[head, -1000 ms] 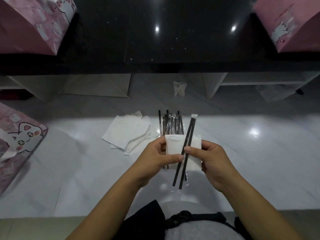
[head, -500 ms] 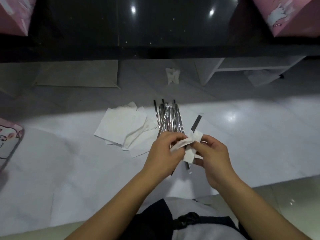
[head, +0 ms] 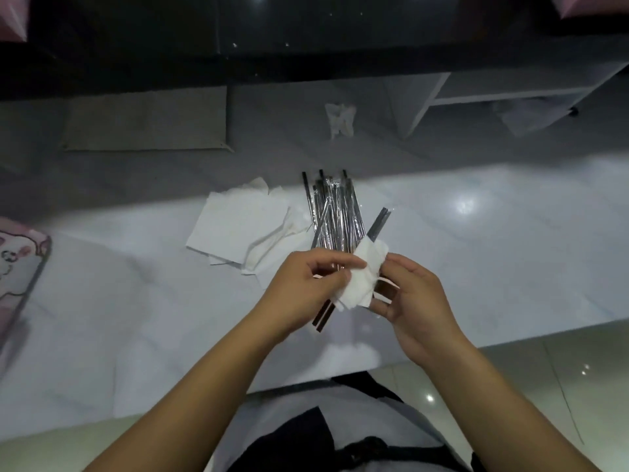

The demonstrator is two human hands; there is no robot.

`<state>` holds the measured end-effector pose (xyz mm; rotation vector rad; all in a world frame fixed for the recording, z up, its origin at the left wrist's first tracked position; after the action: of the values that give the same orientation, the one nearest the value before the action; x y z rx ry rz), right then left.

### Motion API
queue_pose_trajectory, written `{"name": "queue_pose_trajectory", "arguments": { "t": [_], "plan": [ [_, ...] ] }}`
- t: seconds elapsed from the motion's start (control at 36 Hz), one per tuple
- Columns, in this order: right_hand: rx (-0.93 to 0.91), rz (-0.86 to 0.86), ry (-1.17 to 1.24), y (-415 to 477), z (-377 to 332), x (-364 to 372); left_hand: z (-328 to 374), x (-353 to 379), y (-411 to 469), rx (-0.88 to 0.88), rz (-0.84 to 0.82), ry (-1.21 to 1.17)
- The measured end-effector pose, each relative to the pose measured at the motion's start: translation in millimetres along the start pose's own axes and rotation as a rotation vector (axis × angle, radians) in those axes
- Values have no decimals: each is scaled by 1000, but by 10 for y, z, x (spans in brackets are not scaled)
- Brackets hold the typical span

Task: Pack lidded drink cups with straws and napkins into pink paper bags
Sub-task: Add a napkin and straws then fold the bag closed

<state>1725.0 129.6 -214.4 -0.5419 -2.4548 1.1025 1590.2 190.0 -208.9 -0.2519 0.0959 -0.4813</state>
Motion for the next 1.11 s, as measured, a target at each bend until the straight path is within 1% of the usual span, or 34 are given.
{"name": "queue_pose_trajectory", "arguments": {
  "t": [0.08, 0.17, 0.28, 0.39, 0.5, 0.64, 0.69, 0.81, 0.92, 1.0, 1.11],
  "plan": [
    [68, -156, 50, -22, 46, 71, 70, -41, -95, -2, 72, 21],
    [63, -285, -73, -28, 76, 131, 53, -66, -235, -14, 195, 0],
    [30, -323, -194, 64, 150, 139, -102, -59, -511, -119, 358, -77],
    [5, -400, -315, 58, 191, 339, -96, -168, -862, -134, 514, -121],
    [11, -517, -395, -109, 253, 643, 10, -384, -1225, -95, 637, -107],
    [-35, -754, -521, -517, 368, 1203, 127, -690, -1678, -14, 778, -124],
    [-69, -777, -553, -655, 441, 1408, 135, -826, -1879, 24, 841, -156],
    [-158, -751, -607, -891, 640, 1797, 78, -1156, -2285, 95, 950, -199],
    [-226, -763, -691, -1220, 973, 2271, -15, -1598, -2758, 163, 1001, -222],
    [-248, -783, -679, -1484, 1243, 2634, -60, -1977, -3143, 204, 1014, -231],
    [-323, -805, -720, -1841, 1594, 3145, -103, -2440, -3606, 245, 966, -209]
  ]
}}
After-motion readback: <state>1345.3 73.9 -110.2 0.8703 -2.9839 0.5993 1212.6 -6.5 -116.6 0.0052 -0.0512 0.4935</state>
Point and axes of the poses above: each hand's wrist, its own y-axis towards the middle knuckle, its own x-axis out of the palm, z = x × y, the point moved 10 cm from there along y, towards the middle knuckle, and after that the axes turned 9 degrees about x, right-handed, at the moved point
